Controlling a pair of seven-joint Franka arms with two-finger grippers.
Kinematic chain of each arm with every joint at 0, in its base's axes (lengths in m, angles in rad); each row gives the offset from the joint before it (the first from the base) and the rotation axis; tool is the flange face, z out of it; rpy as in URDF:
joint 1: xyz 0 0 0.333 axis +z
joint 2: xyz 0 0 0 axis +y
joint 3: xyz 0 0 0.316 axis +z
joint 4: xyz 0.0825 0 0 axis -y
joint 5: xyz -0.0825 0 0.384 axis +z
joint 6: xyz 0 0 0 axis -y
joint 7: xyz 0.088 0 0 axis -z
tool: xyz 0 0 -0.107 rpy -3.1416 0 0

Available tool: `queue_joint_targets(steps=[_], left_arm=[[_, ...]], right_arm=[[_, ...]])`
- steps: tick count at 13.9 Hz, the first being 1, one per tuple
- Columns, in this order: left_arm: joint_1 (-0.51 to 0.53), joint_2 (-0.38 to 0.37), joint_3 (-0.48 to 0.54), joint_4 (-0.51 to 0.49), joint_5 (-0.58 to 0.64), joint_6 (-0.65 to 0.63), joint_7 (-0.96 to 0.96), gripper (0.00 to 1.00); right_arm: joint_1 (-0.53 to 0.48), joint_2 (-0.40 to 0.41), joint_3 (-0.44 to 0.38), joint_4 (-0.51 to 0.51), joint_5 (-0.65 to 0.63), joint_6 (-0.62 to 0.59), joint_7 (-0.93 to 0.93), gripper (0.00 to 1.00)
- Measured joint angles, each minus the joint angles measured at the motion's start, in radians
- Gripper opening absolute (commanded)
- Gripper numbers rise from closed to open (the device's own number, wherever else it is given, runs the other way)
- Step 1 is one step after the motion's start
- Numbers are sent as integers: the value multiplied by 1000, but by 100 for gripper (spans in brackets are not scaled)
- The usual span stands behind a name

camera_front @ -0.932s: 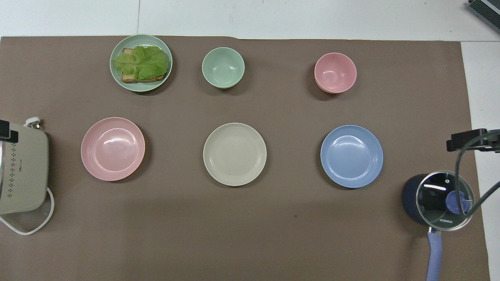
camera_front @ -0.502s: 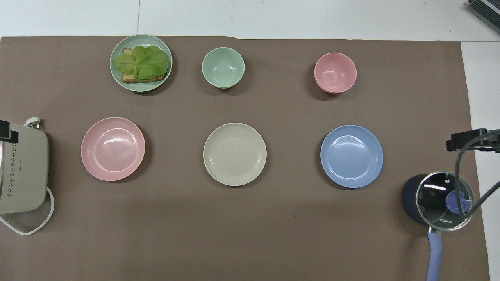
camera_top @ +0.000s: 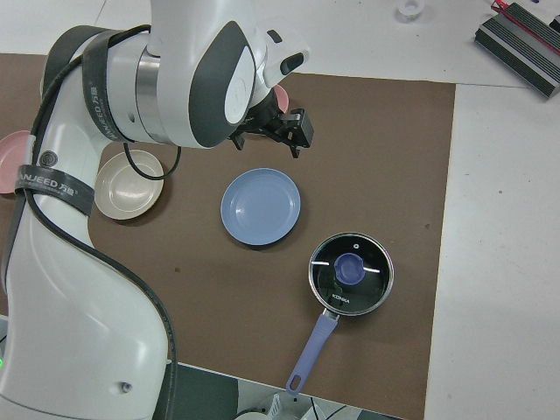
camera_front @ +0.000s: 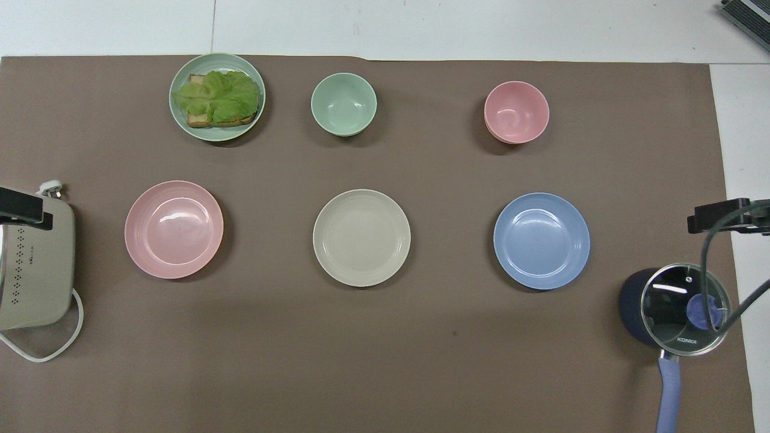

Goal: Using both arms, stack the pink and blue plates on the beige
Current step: 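Move the left gripper toward the large pink bowl, then grasp the rim of the large pink bowl with the left gripper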

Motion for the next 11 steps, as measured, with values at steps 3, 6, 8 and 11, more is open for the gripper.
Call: queue_joint_targets(steps=[3,6,8,11], left_arm=[[1,0,2,-103,0,114,0,100],[6,12,5,-196,0,221,0,100],[13,47,6,-235,0,278,4,100],[14,133,8,-258,0,370,4,100]], right_arm=[[0,0,0,0,0,0,0,100],[0,0,0,0,0,0,0,100],[0,0,0,0,0,0,0,100],[0,0,0,0,0,0,0,100]])
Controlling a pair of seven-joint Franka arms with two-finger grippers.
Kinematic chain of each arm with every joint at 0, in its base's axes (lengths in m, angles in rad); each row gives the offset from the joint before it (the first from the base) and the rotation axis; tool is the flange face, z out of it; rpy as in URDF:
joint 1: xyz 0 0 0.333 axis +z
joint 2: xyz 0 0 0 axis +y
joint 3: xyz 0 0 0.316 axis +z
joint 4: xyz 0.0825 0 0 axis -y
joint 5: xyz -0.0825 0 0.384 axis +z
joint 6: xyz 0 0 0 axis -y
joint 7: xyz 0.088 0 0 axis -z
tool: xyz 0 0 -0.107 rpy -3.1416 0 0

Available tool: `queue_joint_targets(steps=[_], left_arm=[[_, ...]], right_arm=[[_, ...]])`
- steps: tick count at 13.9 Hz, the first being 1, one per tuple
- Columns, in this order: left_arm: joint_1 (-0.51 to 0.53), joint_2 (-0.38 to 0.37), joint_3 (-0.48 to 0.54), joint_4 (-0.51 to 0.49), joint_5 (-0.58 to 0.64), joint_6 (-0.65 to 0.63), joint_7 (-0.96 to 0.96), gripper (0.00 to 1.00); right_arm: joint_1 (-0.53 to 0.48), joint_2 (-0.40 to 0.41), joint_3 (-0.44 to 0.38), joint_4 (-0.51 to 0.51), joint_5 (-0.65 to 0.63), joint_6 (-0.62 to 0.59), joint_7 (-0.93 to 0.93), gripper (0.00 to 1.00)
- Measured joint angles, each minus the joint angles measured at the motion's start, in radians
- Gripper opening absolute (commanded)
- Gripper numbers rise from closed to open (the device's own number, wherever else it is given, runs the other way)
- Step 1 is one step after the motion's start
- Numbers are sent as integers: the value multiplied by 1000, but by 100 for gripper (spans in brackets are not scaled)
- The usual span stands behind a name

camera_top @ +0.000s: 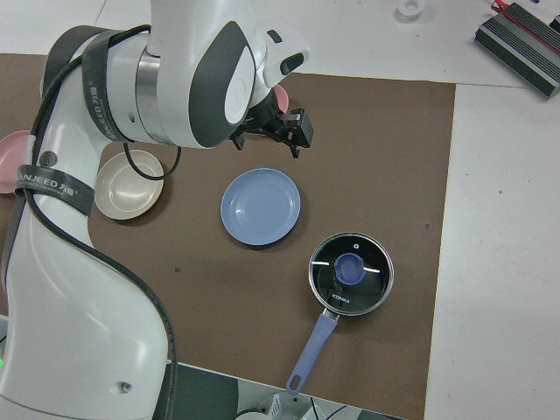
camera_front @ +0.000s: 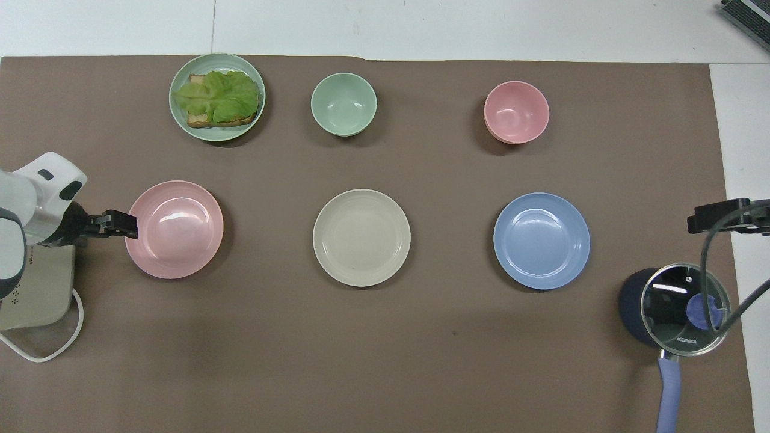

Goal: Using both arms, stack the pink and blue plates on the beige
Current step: 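Grasp the rim of the large pink bowl with the left gripper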

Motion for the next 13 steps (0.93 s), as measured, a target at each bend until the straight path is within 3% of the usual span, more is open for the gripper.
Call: queue_joint_targets(steps=[4,9,13], left_arm=[[9,60,1,-13,0,62,0,100],[13,69,1,-61,0,113,0,100],[20,69,2,-75,0,117,-1,33]], right_arm=[[0,0,0,0,0,0,0,100],[0,0,0,0,0,0,0,100],[0,0,0,0,0,0,0,100]])
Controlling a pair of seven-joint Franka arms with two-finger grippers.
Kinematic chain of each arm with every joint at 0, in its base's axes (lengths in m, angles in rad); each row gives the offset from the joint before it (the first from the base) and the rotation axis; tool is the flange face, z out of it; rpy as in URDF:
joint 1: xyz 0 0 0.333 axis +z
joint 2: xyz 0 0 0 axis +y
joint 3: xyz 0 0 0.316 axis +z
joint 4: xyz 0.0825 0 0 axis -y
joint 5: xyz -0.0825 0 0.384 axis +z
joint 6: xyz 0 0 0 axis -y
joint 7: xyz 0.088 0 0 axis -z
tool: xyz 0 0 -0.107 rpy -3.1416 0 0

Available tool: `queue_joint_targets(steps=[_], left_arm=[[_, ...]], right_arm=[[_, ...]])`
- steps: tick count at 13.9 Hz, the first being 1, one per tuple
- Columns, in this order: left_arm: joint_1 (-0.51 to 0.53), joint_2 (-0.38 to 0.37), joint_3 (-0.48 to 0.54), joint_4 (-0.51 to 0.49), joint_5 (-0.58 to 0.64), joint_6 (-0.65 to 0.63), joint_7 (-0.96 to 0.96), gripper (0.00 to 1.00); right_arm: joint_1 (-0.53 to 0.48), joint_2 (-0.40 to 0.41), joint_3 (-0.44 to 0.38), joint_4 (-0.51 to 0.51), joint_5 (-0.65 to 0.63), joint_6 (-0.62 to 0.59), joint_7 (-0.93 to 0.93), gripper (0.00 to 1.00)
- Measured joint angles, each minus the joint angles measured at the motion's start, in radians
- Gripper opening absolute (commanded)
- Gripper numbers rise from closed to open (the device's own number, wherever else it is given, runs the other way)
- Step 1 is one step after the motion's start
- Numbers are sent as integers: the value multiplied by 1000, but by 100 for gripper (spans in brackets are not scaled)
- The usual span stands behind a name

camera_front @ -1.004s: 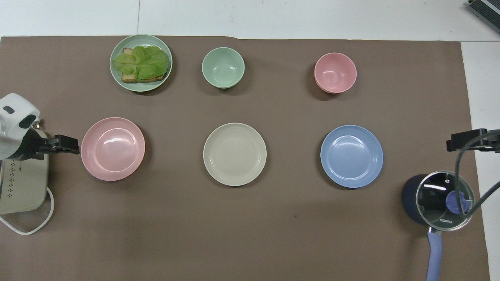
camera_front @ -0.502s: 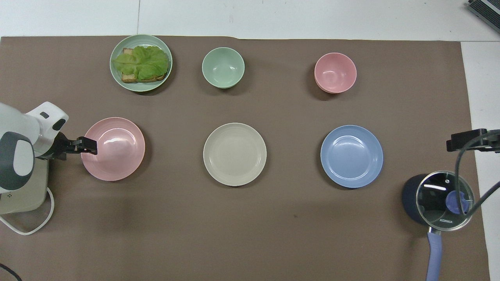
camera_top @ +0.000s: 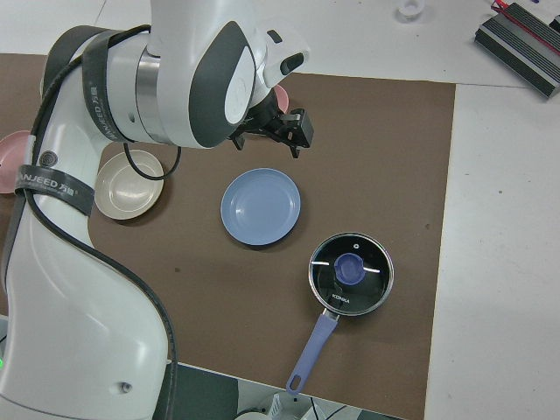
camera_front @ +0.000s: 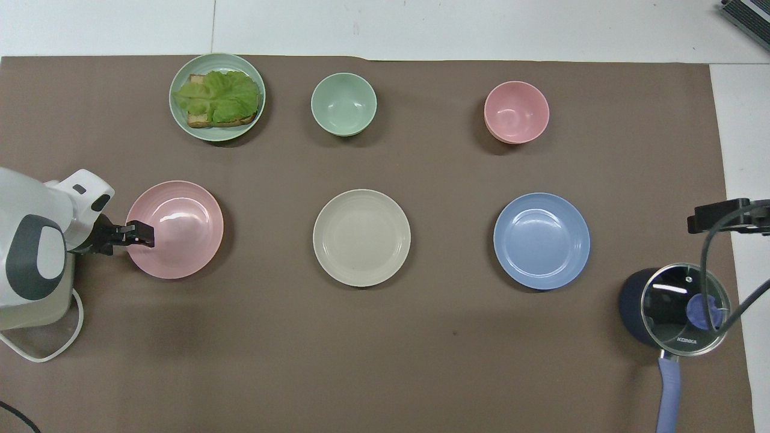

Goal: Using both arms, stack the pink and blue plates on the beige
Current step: 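Grasp the rim of the large pink bowl with the left gripper, then carry the pink bowl onto the beige plate with the left gripper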

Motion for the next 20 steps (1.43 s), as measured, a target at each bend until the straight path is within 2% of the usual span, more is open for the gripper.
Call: queue_joint_targets(steps=[3,10,13,15,17,20], left_arm=[[7,0,0,-4,0,0,0,0],[10,-10,1,14,-1,-50,0,0],[14,-13,0,113,-44,-195,2,0],[15,-17,-2,201,-115,-287,2,0],[14,-22,-9,242,-168,-326,1,0],[11,-27,-47,250,-221,-334,-36,0]], right_arm=[[0,0,0,0,0,0,0,100],[0,0,0,0,0,0,0,100],[0,0,0,0,0,0,0,100],[0,0,0,0,0,0,0,100],[0,0,0,0,0,0,0,100],[0,0,0,0,0,0,0,100]])
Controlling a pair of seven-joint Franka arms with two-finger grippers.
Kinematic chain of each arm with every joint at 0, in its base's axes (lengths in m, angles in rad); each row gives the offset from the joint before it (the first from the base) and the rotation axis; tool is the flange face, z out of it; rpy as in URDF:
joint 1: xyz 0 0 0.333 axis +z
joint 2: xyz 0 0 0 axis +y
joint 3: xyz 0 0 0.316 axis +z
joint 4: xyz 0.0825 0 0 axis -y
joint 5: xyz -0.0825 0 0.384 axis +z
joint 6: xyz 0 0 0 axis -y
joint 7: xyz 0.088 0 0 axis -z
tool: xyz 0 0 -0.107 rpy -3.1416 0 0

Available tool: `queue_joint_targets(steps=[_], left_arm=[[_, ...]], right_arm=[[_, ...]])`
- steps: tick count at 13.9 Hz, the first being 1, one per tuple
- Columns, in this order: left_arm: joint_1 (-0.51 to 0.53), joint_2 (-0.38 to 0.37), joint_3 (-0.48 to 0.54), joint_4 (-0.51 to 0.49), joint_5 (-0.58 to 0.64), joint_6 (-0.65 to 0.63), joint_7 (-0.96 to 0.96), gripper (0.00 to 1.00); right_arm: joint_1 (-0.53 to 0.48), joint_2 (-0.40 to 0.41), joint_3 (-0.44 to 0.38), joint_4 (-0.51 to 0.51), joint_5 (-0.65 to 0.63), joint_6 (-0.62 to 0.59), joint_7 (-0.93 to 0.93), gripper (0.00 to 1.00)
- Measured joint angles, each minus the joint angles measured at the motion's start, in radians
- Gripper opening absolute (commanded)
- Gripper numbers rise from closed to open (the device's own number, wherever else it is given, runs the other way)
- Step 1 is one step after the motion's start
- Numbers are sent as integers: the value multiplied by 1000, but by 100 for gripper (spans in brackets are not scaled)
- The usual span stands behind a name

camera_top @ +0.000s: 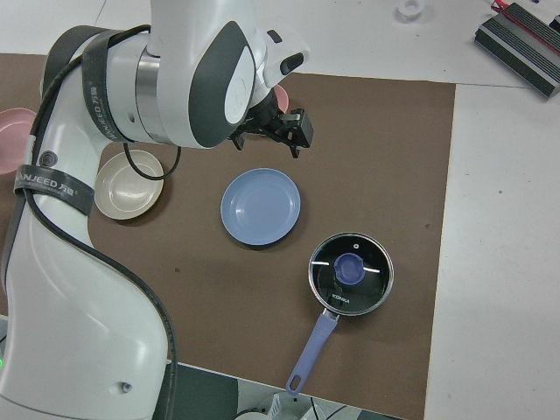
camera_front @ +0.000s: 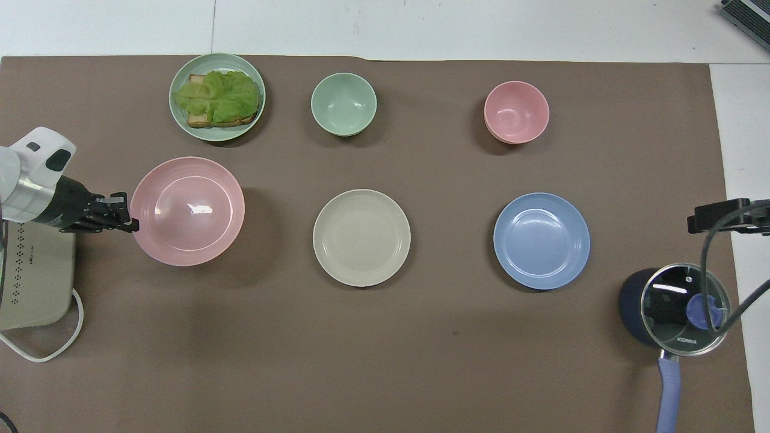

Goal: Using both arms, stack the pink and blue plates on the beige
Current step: 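Carry the pink bowl onto the beige plate with the left gripper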

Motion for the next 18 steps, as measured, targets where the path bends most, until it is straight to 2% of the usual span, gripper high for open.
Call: queue_joint_targets(steps=[2,10,14,18], left_arm=[[-42,0,-23,0,-28,3,-62,0],[-327,0,-32,-8,-56,110,-330,0],[-446,5,-33,-77,-58,249,-430,0],[-507,13,-33,-171,-60,368,-466,0]], right_arm=[[0,0,0,0,0,0,0,100],[0,0,0,0,0,3,0,100],[-1,0,-1,-2,0,13,0,100],[-1,1,-1,-60,0,72,0,100]])
